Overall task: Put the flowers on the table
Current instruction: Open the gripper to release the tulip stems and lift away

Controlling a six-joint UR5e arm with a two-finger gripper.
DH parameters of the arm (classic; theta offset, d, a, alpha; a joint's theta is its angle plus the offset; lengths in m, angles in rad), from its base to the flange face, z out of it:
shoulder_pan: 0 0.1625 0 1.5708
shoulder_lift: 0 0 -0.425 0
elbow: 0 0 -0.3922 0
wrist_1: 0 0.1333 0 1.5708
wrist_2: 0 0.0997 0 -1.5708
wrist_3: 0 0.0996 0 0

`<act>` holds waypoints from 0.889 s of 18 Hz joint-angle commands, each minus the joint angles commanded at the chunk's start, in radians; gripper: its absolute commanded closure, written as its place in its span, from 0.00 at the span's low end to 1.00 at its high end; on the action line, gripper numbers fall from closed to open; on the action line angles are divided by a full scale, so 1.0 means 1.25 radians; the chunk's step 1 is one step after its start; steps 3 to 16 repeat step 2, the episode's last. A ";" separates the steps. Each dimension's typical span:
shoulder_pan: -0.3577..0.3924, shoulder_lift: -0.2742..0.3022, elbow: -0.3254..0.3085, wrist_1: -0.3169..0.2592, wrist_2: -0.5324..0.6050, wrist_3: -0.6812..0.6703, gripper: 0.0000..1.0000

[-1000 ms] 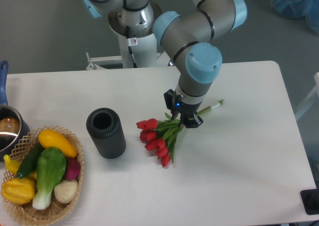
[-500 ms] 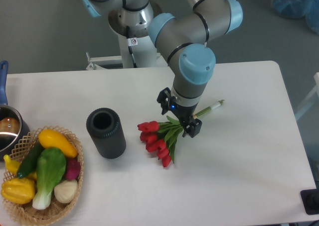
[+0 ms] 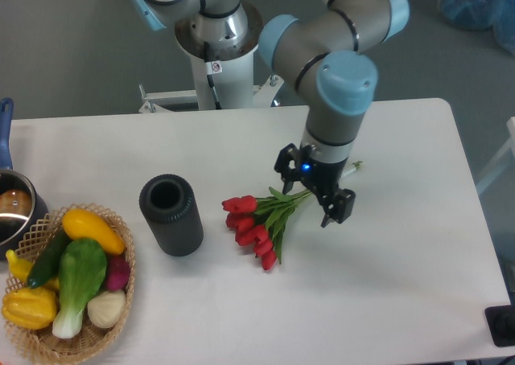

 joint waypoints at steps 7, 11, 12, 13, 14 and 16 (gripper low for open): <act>0.003 -0.002 0.007 0.004 0.009 0.000 0.00; 0.003 -0.002 0.007 0.004 0.009 0.000 0.00; 0.003 -0.002 0.007 0.004 0.009 0.000 0.00; 0.003 -0.002 0.007 0.004 0.009 0.000 0.00; 0.003 -0.002 0.007 0.004 0.009 0.000 0.00; 0.003 -0.002 0.007 0.004 0.009 0.000 0.00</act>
